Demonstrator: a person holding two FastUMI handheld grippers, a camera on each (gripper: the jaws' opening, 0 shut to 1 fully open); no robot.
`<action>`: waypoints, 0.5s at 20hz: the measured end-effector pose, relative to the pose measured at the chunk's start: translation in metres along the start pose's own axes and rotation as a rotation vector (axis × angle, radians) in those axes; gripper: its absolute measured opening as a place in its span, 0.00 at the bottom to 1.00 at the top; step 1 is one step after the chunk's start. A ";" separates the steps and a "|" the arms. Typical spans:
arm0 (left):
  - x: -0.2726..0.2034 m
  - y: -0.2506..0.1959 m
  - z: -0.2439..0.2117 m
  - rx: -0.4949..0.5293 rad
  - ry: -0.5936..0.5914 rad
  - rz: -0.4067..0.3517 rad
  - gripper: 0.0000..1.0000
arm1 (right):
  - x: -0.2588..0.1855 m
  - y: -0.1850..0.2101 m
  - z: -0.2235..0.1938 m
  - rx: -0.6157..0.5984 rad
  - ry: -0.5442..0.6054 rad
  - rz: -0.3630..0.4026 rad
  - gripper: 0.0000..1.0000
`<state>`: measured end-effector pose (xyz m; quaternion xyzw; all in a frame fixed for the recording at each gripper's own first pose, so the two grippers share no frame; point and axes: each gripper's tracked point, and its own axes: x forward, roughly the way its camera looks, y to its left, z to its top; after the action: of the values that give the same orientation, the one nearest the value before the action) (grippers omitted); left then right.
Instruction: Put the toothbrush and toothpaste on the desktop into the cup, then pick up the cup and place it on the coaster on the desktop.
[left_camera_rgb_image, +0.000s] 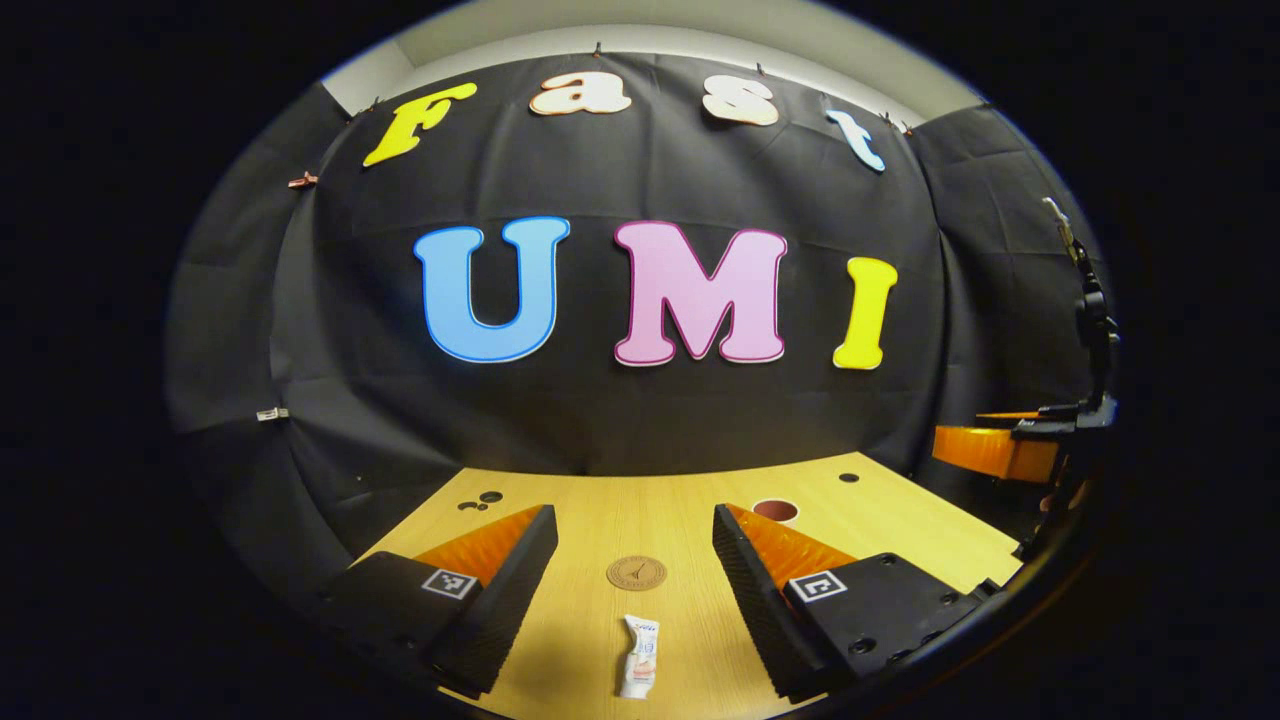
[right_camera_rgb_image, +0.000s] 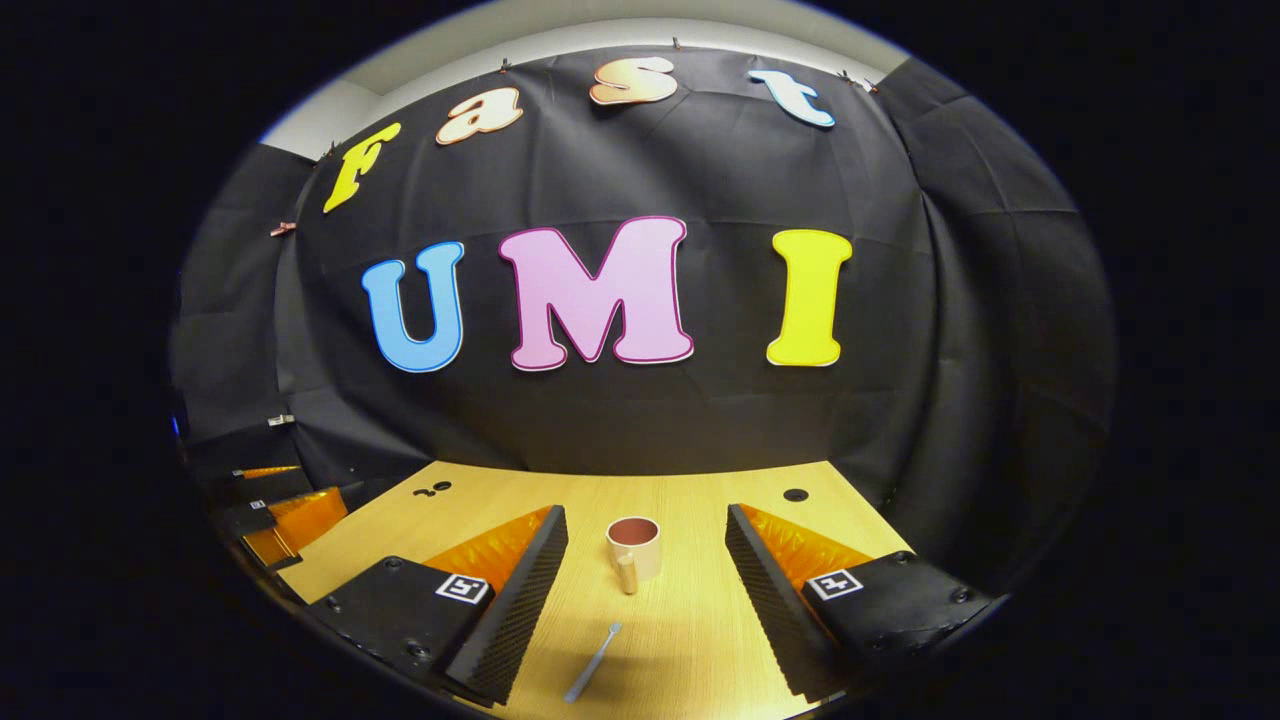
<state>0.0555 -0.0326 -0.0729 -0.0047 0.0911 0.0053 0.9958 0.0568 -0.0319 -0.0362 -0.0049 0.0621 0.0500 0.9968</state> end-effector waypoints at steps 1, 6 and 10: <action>0.004 0.002 -0.007 0.007 0.016 0.007 0.97 | 0.003 0.000 -0.003 0.001 0.010 0.007 0.98; 0.028 -0.005 -0.075 0.047 0.165 -0.025 0.97 | 0.017 0.006 -0.018 -0.020 0.054 0.063 0.98; 0.043 -0.009 -0.139 0.084 0.309 -0.034 0.96 | 0.031 0.005 -0.038 -0.024 0.111 0.092 0.98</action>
<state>0.0732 -0.0423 -0.2173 0.0348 0.2432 -0.0162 0.9692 0.0824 -0.0248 -0.0773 -0.0168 0.1166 0.0962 0.9884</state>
